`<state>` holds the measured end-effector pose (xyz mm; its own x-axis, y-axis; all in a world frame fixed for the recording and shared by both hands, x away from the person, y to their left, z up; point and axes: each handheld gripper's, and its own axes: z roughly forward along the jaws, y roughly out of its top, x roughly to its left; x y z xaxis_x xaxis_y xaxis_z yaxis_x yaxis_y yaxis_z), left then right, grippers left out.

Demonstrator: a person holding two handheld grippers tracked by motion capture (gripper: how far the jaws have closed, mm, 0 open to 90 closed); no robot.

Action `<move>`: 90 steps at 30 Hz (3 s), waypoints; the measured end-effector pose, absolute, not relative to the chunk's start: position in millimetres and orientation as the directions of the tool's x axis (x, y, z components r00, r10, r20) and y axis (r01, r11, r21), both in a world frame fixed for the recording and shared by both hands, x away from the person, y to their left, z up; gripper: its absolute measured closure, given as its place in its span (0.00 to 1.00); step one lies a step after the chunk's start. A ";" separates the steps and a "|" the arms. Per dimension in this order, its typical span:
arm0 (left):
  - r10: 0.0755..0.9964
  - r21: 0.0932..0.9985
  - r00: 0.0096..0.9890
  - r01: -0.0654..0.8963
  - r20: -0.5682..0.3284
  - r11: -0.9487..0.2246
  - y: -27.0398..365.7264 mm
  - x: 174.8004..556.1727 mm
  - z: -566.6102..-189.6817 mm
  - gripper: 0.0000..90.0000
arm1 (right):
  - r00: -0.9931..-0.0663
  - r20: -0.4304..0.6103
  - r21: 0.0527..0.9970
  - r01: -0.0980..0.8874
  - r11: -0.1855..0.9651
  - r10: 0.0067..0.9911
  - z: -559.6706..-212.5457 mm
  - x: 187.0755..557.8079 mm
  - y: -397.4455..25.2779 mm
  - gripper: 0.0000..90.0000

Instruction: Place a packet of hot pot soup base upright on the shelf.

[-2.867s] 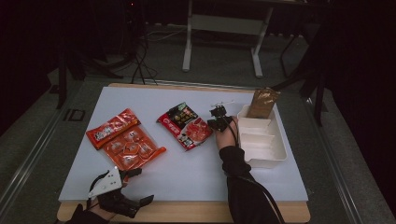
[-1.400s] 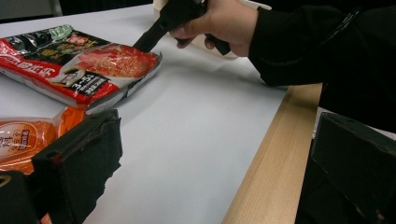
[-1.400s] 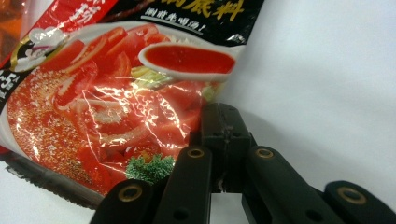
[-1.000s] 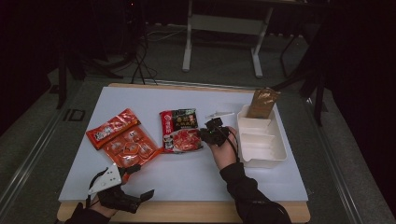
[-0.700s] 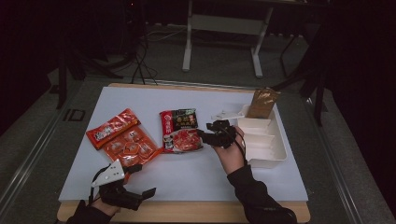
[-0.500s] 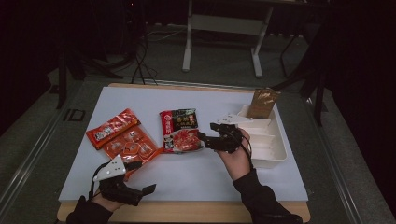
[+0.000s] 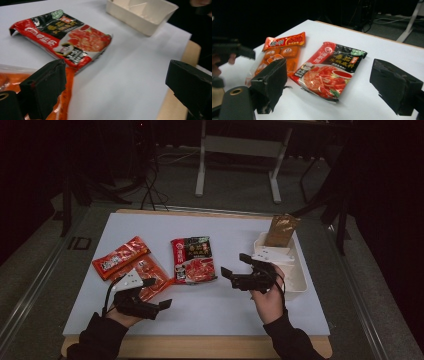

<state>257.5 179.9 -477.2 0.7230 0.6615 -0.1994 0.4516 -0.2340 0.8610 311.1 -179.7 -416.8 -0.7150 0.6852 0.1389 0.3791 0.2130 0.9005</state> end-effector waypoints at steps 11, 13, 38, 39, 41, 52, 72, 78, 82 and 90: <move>0.739 0.860 0.654 0.461 -0.162 -0.220 173.2 306.2 -468.3 0.15 | -0.745 0.054 0.939 0.263 0.219 0.665 -409.3 286.4 -205.2 0.21; 0.755 0.853 0.632 0.479 -0.173 -0.205 172.0 314.9 -470.0 0.16 | -0.753 0.064 0.936 0.272 0.222 0.654 -410.9 282.2 -208.9 0.21; 0.905 0.708 0.385 0.690 -0.183 -0.151 150.9 427.6 -508.7 0.47 | -0.776 -0.058 0.932 0.184 0.313 0.628 -419.3 255.9 -214.5 0.15; 0.908 0.706 0.375 0.694 -0.185 -0.143 151.4 431.2 -510.6 0.48 | -0.777 -0.058 0.931 0.185 0.315 0.627 -419.8 256.2 -214.4 0.15; 0.912 0.693 0.352 0.712 -0.213 -0.113 151.9 438.6 -515.8 0.48 | -0.778 -0.057 0.931 0.185 0.315 0.625 -420.6 256.0 -213.8 0.15; 0.932 0.664 0.271 0.746 -0.239 -0.046 147.0 463.5 -535.2 0.50 | -0.783 -0.061 0.925 0.189 0.330 0.618 -424.1 256.9 -213.1 0.16; 0.933 0.625 0.302 0.772 -0.196 -0.119 131.1 473.9 -531.5 0.95 | -0.789 -0.040 0.922 0.207 0.327 0.614 -427.7 260.3 -212.3 0.16; 0.926 0.680 0.324 0.725 -0.196 -0.109 130.0 464.3 -518.4 0.98 | -0.776 -0.036 0.926 0.211 0.313 0.629 -425.3 261.9 -216.2 0.16; 0.912 0.717 0.345 0.692 -0.224 -0.086 131.5 455.3 -506.3 0.98 | -0.771 -0.037 0.932 0.203 0.300 0.636 -422.7 261.6 -218.3 0.16; 0.884 0.762 0.412 0.639 -0.221 -0.107 129.1 437.9 -484.4 0.98 | -0.759 -0.014 0.934 0.223 0.279 0.651 -419.8 263.1 -220.9 0.16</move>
<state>437.9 129.1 -484.4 0.4116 0.8840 -0.2215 0.6389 -0.1066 0.7619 263.1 -220.9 -419.8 -0.7588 0.6512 -0.0136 0.2230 0.2794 0.9339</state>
